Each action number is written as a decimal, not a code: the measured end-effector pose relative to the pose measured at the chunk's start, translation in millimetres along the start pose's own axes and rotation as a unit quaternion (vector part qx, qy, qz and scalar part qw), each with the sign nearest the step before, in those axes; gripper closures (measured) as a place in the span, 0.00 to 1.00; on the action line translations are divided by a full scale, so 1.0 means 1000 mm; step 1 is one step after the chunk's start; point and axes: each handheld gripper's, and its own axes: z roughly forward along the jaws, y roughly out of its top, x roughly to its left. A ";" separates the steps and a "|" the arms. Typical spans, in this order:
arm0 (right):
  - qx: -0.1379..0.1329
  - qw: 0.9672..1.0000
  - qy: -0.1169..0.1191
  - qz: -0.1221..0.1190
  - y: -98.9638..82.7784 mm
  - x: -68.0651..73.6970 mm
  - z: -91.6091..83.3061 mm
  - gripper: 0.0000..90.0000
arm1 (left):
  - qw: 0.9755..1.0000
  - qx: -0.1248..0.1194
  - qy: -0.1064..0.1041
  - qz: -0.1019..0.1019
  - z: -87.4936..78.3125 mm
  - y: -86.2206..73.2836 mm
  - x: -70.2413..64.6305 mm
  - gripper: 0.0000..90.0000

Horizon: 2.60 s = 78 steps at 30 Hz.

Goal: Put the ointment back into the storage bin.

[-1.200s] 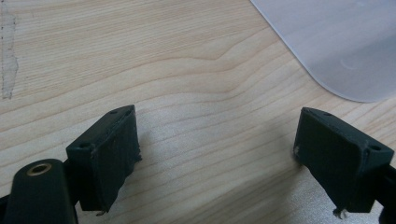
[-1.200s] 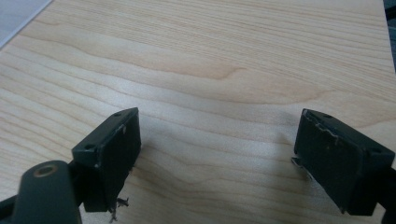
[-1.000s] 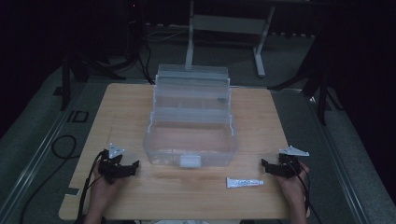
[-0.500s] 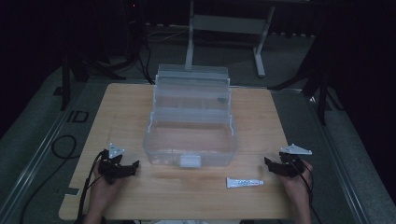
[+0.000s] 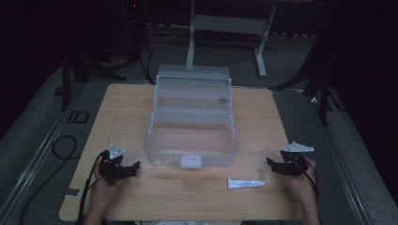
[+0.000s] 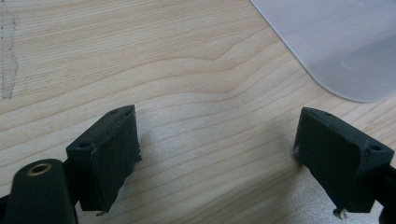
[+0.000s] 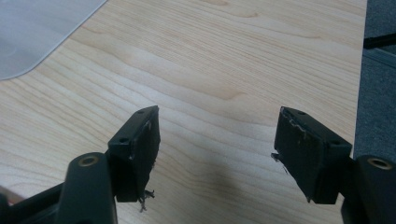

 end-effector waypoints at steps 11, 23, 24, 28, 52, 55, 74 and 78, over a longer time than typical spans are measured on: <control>0.016 0.999 0.020 -0.036 0.013 0.003 -0.009 0.33 | 1.000 0.000 0.000 0.000 0.000 0.000 0.000 0.16; 0.033 0.996 0.032 -0.079 0.025 0.004 -0.019 0.32 | 1.000 0.000 0.000 0.000 0.000 0.000 0.000 0.16; 0.035 0.995 0.034 -0.084 0.026 0.005 -0.020 0.32 | 1.000 0.001 0.000 0.000 0.000 0.000 0.000 0.16; 0.043 0.993 0.040 -0.105 0.031 0.008 -0.023 0.32 | 1.000 0.001 0.000 0.000 0.000 0.000 0.000 0.16; 0.071 0.975 0.085 -0.192 0.054 0.023 -0.032 0.32 | 1.000 0.001 0.000 0.001 0.000 0.000 0.000 0.16; 0.072 0.973 0.088 -0.201 0.056 0.025 -0.033 0.32 | 1.000 0.001 0.000 0.001 0.000 0.000 0.000 0.16; 0.096 0.954 0.114 -0.261 0.066 0.038 -0.037 0.33 | 1.000 0.001 0.000 0.001 0.000 0.000 0.000 0.16; 0.102 0.949 0.121 -0.273 0.066 0.041 -0.037 0.33 | 1.000 0.001 0.000 0.001 0.000 0.000 0.000 0.16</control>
